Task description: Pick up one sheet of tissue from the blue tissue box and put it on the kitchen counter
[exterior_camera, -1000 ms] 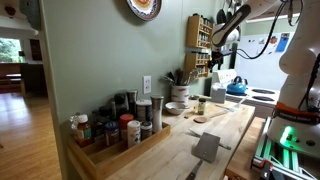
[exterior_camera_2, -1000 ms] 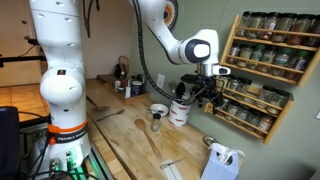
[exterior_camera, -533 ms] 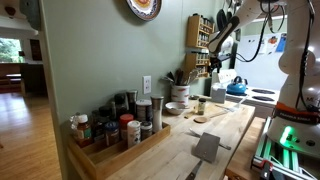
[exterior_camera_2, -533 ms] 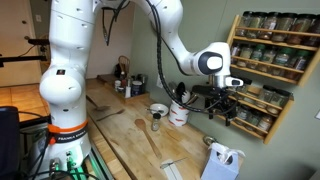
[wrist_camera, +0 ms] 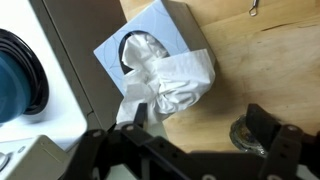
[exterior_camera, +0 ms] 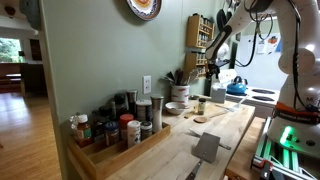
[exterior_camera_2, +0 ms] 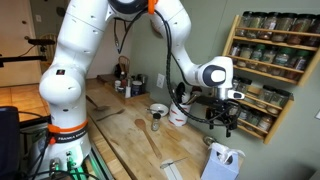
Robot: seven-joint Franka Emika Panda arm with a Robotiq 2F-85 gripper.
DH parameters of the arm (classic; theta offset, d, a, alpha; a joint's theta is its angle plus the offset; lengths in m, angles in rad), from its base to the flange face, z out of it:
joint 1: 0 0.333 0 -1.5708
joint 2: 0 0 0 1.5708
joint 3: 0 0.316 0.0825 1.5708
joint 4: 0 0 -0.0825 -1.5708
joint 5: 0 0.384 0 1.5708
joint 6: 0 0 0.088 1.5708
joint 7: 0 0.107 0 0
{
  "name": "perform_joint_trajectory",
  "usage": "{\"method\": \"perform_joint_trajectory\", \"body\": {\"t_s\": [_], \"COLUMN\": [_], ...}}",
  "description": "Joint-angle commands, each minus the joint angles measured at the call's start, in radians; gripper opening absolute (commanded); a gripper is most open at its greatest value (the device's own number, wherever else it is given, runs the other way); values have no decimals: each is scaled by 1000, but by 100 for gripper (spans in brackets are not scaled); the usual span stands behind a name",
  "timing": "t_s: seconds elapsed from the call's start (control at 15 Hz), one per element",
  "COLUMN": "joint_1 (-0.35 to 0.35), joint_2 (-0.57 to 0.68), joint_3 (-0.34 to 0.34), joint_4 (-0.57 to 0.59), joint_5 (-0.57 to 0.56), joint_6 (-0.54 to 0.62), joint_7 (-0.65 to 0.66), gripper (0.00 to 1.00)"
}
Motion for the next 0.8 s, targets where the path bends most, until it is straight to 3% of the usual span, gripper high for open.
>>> {"method": "perform_joint_trajectory", "body": {"t_s": [0.0, 0.33, 0.73], "joint_1": [-10, -14, -15], "joint_2": [47, 79, 109], "joint_3": [4, 10, 7], "joint_4": [33, 40, 41], "joint_5": [35, 59, 73], "joint_6": [-16, -23, -22], "joint_7": [-29, -36, -41], "gripper": [100, 99, 79]}}
